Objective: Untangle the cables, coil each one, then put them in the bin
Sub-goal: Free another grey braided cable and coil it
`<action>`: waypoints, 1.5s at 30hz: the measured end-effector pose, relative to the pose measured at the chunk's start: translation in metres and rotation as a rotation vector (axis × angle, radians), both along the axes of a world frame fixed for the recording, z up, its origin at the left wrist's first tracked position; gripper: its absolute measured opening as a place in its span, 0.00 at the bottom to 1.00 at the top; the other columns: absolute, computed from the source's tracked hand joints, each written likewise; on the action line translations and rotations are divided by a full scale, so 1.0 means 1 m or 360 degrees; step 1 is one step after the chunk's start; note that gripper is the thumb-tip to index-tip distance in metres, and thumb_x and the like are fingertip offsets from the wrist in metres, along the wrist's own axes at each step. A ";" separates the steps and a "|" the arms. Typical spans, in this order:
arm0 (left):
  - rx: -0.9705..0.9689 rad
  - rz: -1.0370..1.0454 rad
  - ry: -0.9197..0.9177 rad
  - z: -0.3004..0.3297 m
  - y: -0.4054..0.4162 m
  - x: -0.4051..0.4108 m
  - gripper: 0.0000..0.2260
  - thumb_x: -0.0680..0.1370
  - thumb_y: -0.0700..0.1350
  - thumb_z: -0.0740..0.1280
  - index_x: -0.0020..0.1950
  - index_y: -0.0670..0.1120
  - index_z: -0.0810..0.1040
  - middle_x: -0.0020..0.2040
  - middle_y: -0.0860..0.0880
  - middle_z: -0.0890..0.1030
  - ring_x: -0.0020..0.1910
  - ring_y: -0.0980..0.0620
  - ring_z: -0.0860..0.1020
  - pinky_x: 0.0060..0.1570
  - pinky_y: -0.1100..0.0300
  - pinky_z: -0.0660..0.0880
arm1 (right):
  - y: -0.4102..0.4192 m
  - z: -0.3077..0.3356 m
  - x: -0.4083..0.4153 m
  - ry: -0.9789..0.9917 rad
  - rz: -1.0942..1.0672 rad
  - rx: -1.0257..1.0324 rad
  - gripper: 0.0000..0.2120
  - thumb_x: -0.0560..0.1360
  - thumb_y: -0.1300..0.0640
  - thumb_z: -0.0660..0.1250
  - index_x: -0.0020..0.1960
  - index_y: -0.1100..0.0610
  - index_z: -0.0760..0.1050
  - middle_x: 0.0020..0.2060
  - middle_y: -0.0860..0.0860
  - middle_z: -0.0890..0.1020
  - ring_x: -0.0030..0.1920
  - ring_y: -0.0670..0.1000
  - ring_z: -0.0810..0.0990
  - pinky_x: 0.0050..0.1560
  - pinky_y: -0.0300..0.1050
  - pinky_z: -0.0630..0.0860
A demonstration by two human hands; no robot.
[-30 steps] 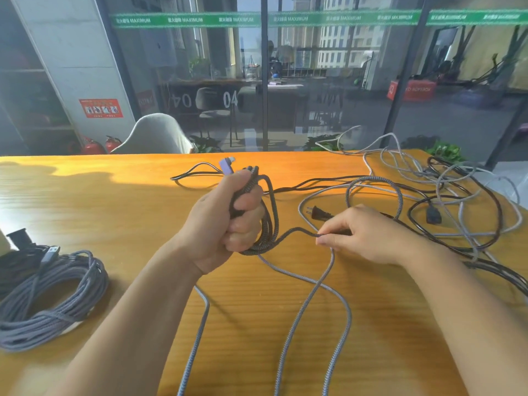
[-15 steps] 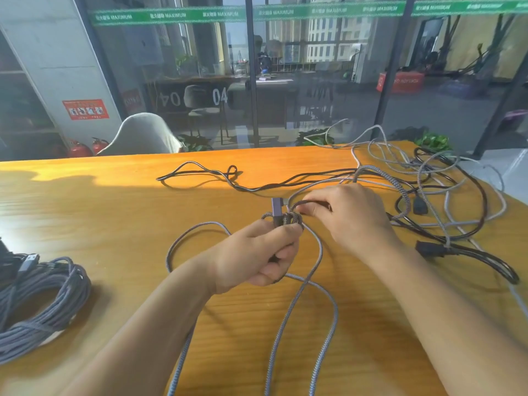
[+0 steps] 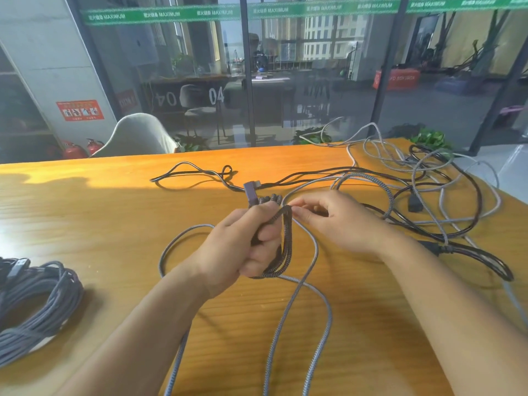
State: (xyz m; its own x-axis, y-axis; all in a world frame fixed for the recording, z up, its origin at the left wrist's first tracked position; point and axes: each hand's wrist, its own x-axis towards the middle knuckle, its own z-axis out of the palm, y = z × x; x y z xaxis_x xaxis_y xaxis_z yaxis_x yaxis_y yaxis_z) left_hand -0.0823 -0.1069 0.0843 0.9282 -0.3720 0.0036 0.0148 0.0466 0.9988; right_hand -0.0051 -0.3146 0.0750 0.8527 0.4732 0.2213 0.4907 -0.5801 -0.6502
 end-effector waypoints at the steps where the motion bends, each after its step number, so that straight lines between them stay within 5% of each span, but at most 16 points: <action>1: -0.0040 0.0009 0.0015 0.002 0.000 -0.001 0.21 0.85 0.53 0.56 0.33 0.50 0.66 0.28 0.51 0.60 0.25 0.54 0.55 0.22 0.64 0.54 | -0.002 0.001 0.000 0.0070 0.0055 0.0015 0.07 0.83 0.44 0.66 0.54 0.38 0.83 0.49 0.44 0.86 0.51 0.48 0.84 0.59 0.58 0.79; 4: -0.0170 0.0061 0.0025 0.008 0.003 -0.004 0.23 0.86 0.53 0.55 0.32 0.51 0.66 0.27 0.52 0.59 0.24 0.55 0.55 0.22 0.64 0.53 | -0.013 0.001 0.002 0.0197 0.0078 -0.0139 0.09 0.83 0.46 0.66 0.53 0.34 0.84 0.52 0.48 0.87 0.56 0.56 0.84 0.62 0.62 0.78; 8: -0.0401 0.0153 0.0049 0.013 0.009 -0.004 0.23 0.85 0.54 0.54 0.30 0.51 0.65 0.26 0.53 0.59 0.22 0.56 0.54 0.21 0.63 0.51 | -0.014 -0.002 0.005 0.0176 -0.0027 -0.0514 0.09 0.82 0.46 0.68 0.57 0.38 0.85 0.49 0.36 0.86 0.51 0.44 0.82 0.58 0.52 0.80; 12: -0.0608 0.0171 0.0027 0.016 0.009 -0.005 0.22 0.85 0.53 0.51 0.31 0.51 0.64 0.24 0.54 0.58 0.20 0.57 0.55 0.20 0.62 0.50 | 0.001 -0.004 0.002 0.0081 -0.0018 -0.0748 0.08 0.81 0.44 0.70 0.57 0.38 0.86 0.44 0.36 0.86 0.48 0.41 0.81 0.52 0.46 0.80; 22: -0.0800 0.0428 -0.0095 0.026 0.020 -0.006 0.24 0.86 0.53 0.52 0.30 0.51 0.63 0.24 0.54 0.58 0.20 0.57 0.54 0.21 0.61 0.48 | 0.008 0.002 -0.010 0.0118 0.0119 -0.0883 0.10 0.82 0.47 0.69 0.62 0.41 0.84 0.53 0.36 0.85 0.53 0.40 0.80 0.57 0.44 0.79; 28: -0.0492 -0.0165 0.0055 0.015 0.007 -0.007 0.21 0.81 0.55 0.55 0.29 0.52 0.67 0.22 0.53 0.61 0.19 0.58 0.56 0.19 0.64 0.51 | 0.015 0.001 -0.003 -0.0122 -0.0342 -0.0717 0.08 0.81 0.44 0.69 0.52 0.43 0.86 0.42 0.41 0.85 0.45 0.48 0.81 0.46 0.46 0.77; 33: 0.0040 -0.0479 0.0021 0.012 0.002 -0.009 0.19 0.82 0.53 0.52 0.31 0.51 0.66 0.24 0.51 0.62 0.22 0.55 0.56 0.22 0.63 0.54 | 0.017 0.004 -0.002 -0.0744 -0.0612 -0.0545 0.26 0.76 0.29 0.58 0.41 0.49 0.80 0.37 0.46 0.81 0.38 0.52 0.76 0.33 0.44 0.64; 35: 0.0238 -0.0451 -0.0041 0.009 -0.004 -0.010 0.18 0.82 0.53 0.54 0.33 0.49 0.65 0.26 0.50 0.61 0.23 0.53 0.57 0.23 0.63 0.55 | 0.018 0.007 -0.006 -0.0943 -0.0639 -0.0436 0.31 0.72 0.24 0.51 0.36 0.49 0.76 0.32 0.45 0.76 0.34 0.51 0.72 0.29 0.39 0.55; 38: 0.0413 -0.0245 -0.0089 0.004 -0.006 -0.005 0.18 0.82 0.55 0.55 0.35 0.48 0.64 0.26 0.49 0.61 0.24 0.52 0.57 0.25 0.61 0.54 | 0.015 0.012 -0.011 -0.1131 -0.0668 -0.0197 0.27 0.71 0.27 0.63 0.34 0.50 0.78 0.28 0.41 0.72 0.30 0.46 0.69 0.30 0.31 0.50; 42: 0.0577 -0.0054 -0.0153 -0.006 -0.007 0.003 0.22 0.88 0.52 0.55 0.38 0.41 0.63 0.29 0.49 0.59 0.29 0.49 0.56 0.27 0.61 0.55 | 0.014 0.011 -0.018 -0.0996 -0.0672 0.0005 0.21 0.69 0.31 0.74 0.37 0.49 0.80 0.27 0.41 0.77 0.31 0.42 0.72 0.31 0.28 0.59; 45: 0.0567 0.0091 -0.0204 -0.012 -0.009 0.007 0.24 0.88 0.51 0.55 0.39 0.35 0.62 0.31 0.47 0.58 0.31 0.47 0.55 0.28 0.60 0.56 | 0.016 0.015 -0.024 -0.0905 -0.0621 0.0114 0.15 0.72 0.36 0.75 0.42 0.48 0.83 0.31 0.40 0.81 0.34 0.36 0.77 0.34 0.36 0.70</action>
